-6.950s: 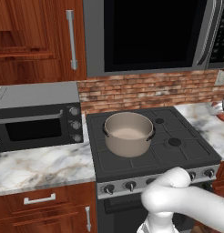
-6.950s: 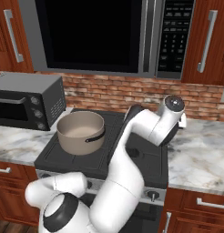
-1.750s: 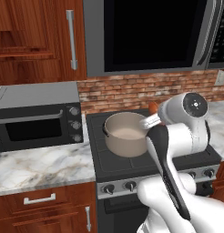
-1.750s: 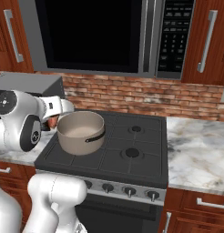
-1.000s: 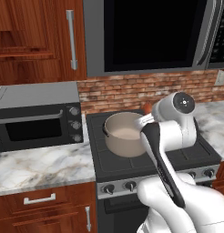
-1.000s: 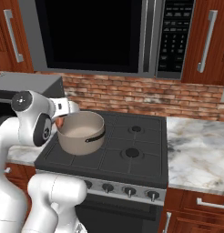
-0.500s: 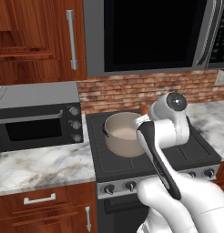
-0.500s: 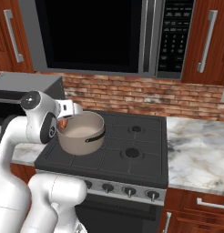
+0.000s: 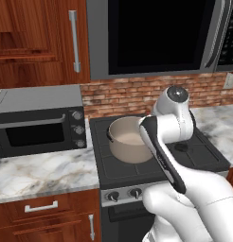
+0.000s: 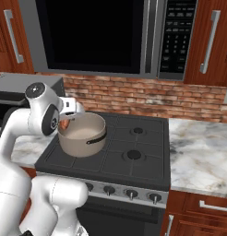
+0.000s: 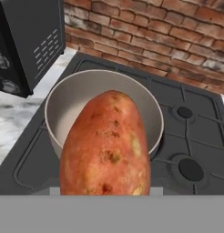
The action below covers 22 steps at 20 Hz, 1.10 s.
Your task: Turn on the burner for the pot on the stove. Wait thirty seconds for the pot to heat up. Then add the sweet potato to the pot.
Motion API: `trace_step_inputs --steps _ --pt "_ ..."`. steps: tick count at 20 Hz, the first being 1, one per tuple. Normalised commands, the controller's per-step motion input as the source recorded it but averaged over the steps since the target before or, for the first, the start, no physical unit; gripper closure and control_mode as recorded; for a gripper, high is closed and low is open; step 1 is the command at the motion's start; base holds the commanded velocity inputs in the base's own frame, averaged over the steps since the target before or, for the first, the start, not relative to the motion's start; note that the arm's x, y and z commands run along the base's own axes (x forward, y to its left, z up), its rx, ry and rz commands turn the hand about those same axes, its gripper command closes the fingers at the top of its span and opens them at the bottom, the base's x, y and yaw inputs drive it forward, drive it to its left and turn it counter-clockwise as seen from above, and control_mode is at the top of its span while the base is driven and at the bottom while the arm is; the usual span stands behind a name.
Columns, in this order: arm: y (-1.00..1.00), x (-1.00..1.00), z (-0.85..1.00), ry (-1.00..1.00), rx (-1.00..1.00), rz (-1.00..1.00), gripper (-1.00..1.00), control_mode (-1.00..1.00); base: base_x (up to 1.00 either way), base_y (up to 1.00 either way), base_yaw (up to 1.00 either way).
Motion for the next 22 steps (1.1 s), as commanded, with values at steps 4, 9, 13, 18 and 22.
trace_step_inputs --steps 4,9,13,18,22 --pt "0.0 0.07 -0.24 0.03 0.02 0.0 1.0 -1.0 0.0 0.0 0.0" --pt "0.0 0.06 -0.31 0.0 0.01 0.0 1.0 -1.0 0.0 0.0 0.0" --pt "0.0 0.13 -0.33 0.0 0.0 0.0 1.0 -1.0 0.0 0.0 0.0" --pt "0.0 0.19 -0.26 0.01 0.0 0.0 1.0 -1.0 0.0 0.0 0.0" --pt "0.0 0.25 -0.09 0.09 0.01 0.0 1.0 -1.0 0.0 0.0 0.0"
